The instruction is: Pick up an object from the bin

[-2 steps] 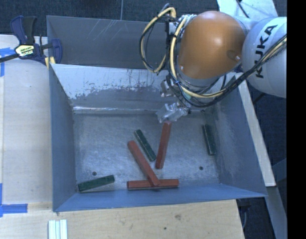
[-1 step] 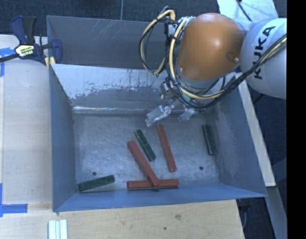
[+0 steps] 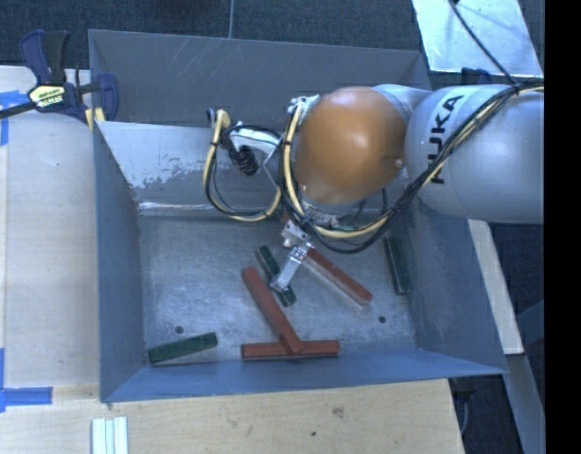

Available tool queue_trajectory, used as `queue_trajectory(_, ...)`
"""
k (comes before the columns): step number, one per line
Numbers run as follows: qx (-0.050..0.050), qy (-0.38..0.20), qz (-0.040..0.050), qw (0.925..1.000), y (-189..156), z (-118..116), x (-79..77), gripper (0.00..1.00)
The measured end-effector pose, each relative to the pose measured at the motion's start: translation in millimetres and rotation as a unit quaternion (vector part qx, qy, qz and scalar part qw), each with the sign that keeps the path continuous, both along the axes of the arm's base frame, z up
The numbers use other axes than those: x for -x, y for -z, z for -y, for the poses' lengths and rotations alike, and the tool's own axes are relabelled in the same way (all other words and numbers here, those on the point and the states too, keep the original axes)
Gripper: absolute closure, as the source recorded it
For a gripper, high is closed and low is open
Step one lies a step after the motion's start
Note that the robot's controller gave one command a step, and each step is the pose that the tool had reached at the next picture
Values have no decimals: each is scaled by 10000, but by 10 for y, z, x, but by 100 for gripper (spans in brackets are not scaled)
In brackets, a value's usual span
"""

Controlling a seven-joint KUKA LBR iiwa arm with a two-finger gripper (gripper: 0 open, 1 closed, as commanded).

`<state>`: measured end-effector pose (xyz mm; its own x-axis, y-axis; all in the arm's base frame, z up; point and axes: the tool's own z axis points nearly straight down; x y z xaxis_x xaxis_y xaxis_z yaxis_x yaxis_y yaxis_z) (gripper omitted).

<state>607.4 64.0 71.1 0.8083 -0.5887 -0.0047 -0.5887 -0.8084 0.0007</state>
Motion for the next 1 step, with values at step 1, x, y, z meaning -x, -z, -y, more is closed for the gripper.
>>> queue_trajectory(1,19,-318,6,9995,-46,568,311,0)
